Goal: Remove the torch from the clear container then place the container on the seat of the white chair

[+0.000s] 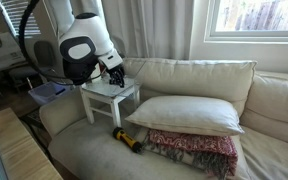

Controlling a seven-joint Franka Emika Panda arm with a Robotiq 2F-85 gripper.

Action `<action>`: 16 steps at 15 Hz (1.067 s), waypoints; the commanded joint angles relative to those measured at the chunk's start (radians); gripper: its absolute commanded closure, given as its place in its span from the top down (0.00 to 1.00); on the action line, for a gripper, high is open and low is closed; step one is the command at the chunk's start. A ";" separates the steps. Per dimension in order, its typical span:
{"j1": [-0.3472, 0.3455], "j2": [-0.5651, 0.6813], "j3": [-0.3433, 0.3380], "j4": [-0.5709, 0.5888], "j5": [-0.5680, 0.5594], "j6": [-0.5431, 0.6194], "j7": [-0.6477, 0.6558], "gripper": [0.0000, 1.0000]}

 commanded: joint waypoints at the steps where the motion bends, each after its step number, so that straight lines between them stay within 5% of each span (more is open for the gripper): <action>1: 0.112 0.009 -0.076 0.006 0.053 0.012 0.082 0.03; 16: 0.331 -0.088 -0.181 -0.083 0.111 -0.001 0.169 0.03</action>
